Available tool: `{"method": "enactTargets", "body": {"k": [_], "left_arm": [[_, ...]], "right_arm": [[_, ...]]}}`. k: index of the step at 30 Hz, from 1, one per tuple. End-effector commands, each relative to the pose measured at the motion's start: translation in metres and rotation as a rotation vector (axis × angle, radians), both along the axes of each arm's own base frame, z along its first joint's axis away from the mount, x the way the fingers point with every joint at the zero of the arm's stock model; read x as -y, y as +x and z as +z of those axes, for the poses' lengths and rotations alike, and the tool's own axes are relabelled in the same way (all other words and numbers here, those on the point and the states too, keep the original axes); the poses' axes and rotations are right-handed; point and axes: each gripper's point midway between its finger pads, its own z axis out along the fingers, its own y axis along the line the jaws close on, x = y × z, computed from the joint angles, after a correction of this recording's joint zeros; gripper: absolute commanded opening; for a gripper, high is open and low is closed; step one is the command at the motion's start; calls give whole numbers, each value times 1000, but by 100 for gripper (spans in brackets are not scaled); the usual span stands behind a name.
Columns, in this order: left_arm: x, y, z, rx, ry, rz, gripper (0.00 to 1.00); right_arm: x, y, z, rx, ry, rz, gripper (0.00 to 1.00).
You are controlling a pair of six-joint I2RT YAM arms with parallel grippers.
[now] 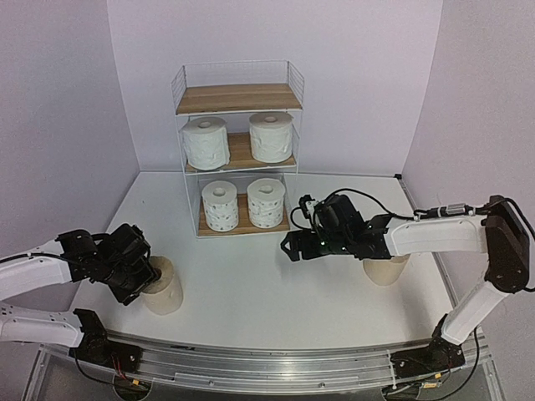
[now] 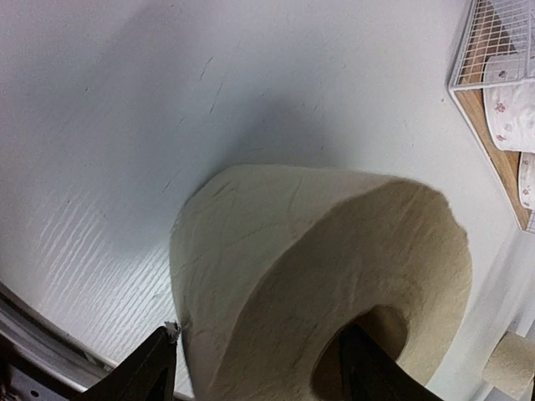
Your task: Place and organize the paper towels onto the shelf
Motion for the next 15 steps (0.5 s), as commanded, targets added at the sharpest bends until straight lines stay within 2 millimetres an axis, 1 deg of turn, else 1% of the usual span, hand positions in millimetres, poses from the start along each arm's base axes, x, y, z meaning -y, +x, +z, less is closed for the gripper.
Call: {"method": "enactTargets", "body": {"k": [1,3,4,6,8,12,13,15], "left_arm": [[11,19,4,51,-9,15,53],[14,24,10,61,-6,10,43],[18,27,16,71,-13,-3,37],[30,34,30,101,-51,-45,24],[43,39,44,123,-90,-96,17],[67,45,68,127,-146,-177,8],[76,49,77,137,-169,-202,7],[96,53,88,131,-205,-277,7]], "right_arm": [[-27,-20,23,56,77,250,88],[-41,-40,32,117,113,438,88],[-45,-48,35,147,127,505,88],[-52,-60,41,203,133,618,88],[-57,-68,46,246,134,692,89],[-67,-80,67,323,166,787,89],[-71,-83,71,342,170,805,89],[-84,-93,78,377,179,865,90]]}}
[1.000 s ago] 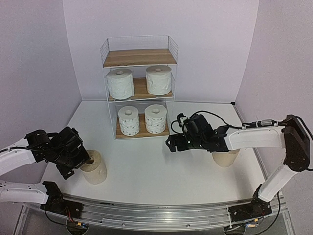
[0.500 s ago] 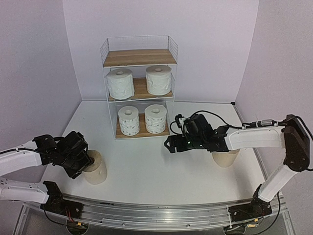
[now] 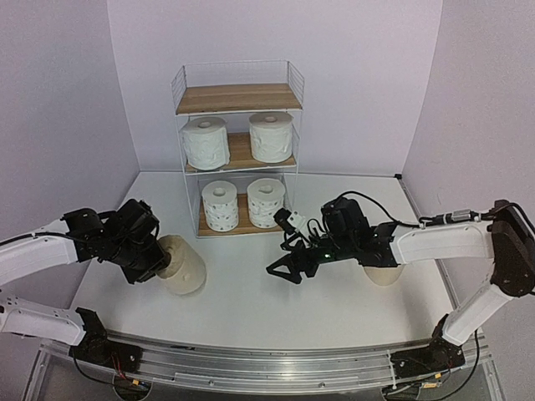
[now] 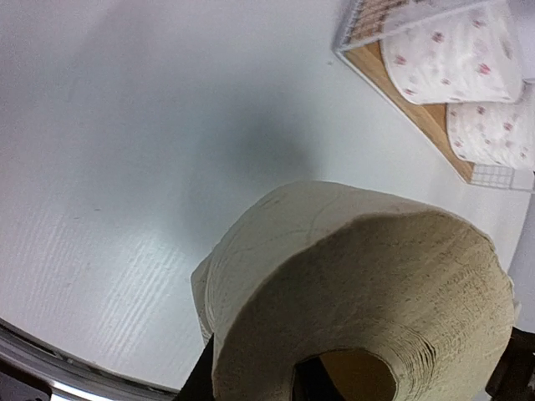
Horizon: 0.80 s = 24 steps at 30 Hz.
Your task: Place and organize the paper towels onto the shelf
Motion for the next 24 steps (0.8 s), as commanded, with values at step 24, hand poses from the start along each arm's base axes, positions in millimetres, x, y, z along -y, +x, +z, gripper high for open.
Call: {"method": "enactTargets", "body": {"k": [24], "left_arm": [[145,46,73,32,-210,-556,3]], "right_arm": [[-90,3,43,189,106,204,94]]}}
